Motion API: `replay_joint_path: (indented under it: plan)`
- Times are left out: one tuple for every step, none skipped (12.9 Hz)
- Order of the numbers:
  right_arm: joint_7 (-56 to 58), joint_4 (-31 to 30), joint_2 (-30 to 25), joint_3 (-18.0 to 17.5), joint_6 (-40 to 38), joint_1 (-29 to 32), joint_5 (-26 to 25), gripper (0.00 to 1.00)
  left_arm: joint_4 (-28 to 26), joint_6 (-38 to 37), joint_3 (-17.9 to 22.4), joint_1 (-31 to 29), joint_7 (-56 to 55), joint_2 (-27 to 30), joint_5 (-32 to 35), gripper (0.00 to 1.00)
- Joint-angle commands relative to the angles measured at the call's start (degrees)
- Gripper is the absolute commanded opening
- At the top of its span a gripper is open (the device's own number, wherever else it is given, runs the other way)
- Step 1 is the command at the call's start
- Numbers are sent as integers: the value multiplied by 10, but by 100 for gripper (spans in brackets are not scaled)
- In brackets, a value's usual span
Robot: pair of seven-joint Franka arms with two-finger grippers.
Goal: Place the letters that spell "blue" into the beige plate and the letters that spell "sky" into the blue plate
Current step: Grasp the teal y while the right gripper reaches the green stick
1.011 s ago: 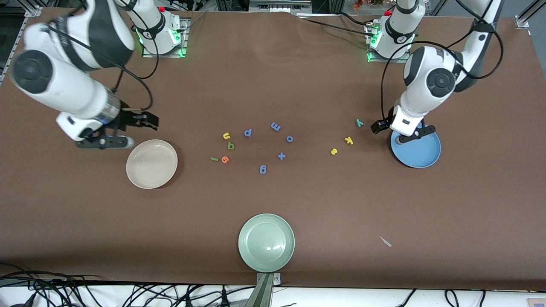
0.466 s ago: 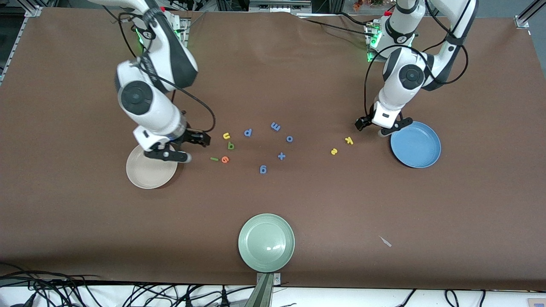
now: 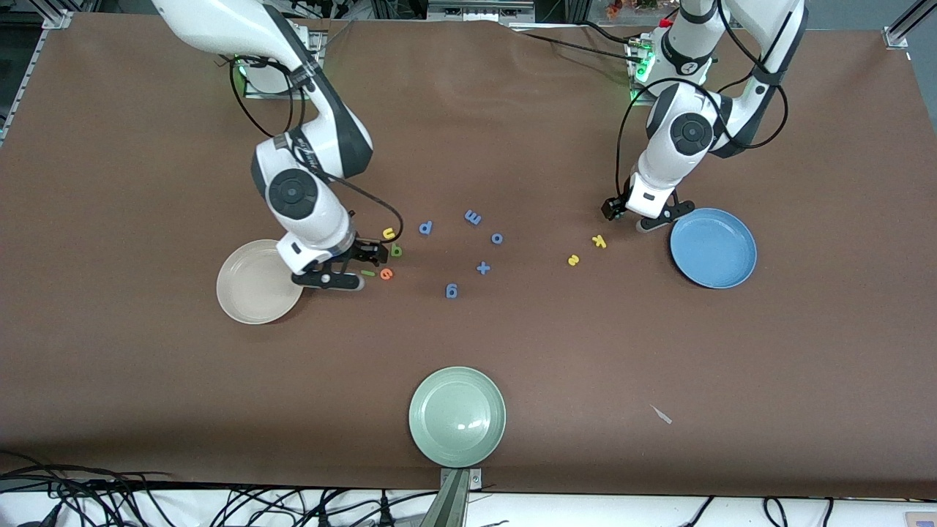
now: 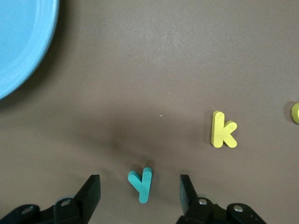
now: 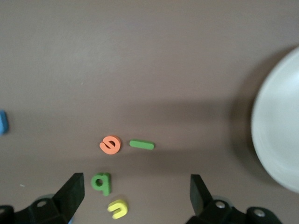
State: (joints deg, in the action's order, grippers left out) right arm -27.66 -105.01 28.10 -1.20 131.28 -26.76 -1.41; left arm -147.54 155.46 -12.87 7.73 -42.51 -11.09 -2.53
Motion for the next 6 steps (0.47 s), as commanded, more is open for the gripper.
replay_joint_path:
  plan:
    - [115,-9,12,3,35,-7,-14,100,-5,14,-2,1,-6,-9,-8,74]
    - [151,-17,17,3,44,-7,-14,100,-5,14,-2,1,-6,-11,-7,72]
    - [185,-39,16,4,66,-6,-14,100,-5,14,-2,1,-14,-13,-6,63]
    - [212,-62,16,5,96,-4,-14,100,-5,14,-2,1,-15,-18,-4,56]
    - [232,-81,16,5,121,-4,-14,100,-5,14,-2,1,-15,-22,-4,54]
    - [253,-92,16,5,138,-3,-14,100,-5,14,-2,2,-16,-23,-4,49]
